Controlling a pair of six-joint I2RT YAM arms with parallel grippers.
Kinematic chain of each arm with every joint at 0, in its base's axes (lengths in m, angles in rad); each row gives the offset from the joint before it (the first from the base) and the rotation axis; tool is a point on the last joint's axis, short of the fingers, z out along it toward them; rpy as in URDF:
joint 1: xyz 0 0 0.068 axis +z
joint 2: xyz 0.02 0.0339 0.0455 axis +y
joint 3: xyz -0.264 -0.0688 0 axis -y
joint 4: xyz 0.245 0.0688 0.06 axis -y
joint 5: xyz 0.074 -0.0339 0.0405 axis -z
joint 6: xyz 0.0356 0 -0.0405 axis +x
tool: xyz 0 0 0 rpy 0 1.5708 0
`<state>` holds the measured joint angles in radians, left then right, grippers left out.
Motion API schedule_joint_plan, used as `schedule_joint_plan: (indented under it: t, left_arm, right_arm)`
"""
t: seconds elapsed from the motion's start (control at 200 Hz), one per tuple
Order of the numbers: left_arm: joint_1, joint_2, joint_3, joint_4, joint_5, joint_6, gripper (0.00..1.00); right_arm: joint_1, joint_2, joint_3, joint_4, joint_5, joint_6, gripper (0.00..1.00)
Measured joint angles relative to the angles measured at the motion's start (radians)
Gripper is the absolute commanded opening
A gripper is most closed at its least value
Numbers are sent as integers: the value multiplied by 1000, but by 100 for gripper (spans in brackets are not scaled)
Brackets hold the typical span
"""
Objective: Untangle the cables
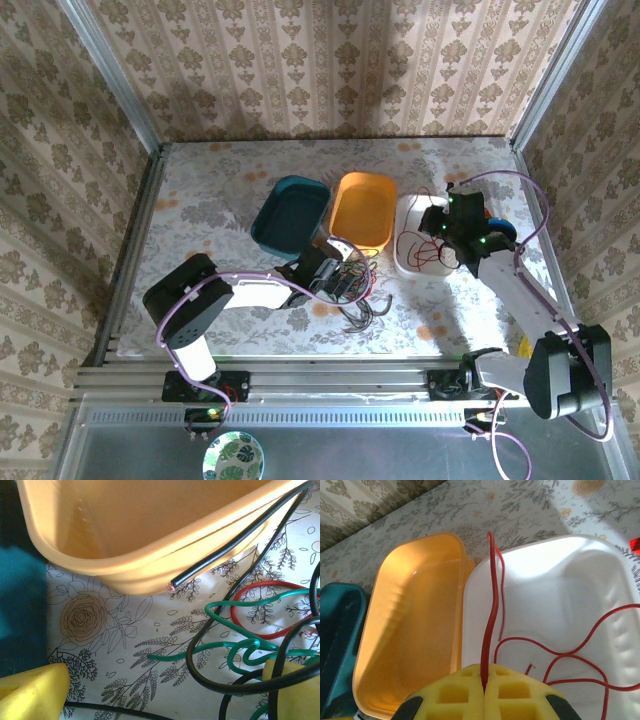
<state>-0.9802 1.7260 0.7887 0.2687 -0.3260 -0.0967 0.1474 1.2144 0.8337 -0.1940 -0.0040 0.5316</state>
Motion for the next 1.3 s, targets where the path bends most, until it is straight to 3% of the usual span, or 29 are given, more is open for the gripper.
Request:
schedule_joint_plan:
  t: [0.39, 0.42, 0.465, 0.5, 0.615, 1.065, 1.295]
  left_arm:
    - [0, 0, 0, 0, 0, 0, 100]
    - [0, 0, 0, 0, 0, 0, 100]
    - [0, 0, 0, 0, 0, 0, 100]
    - [0, 0, 0, 0, 0, 0, 100]
    - [0, 0, 0, 0, 0, 0, 100]
    - [27, -31, 4, 0, 40, -9, 100]
    - [33, -33, 4, 0, 56, -16, 100]
  right_arm:
    - [-76, 243, 5, -17, 19, 104, 3]
    - [-76, 251, 5, -17, 19, 109, 9]
    - [-74, 260, 7, -19, 19, 115, 29]
    - [-73, 267, 14, -24, 20, 120, 38]
    - [-51, 274, 48, -55, 60, 119, 51]
    - [45, 53, 83, -192, 278, 17, 54]
    - [254, 26, 89, -243, 4, -168, 51]
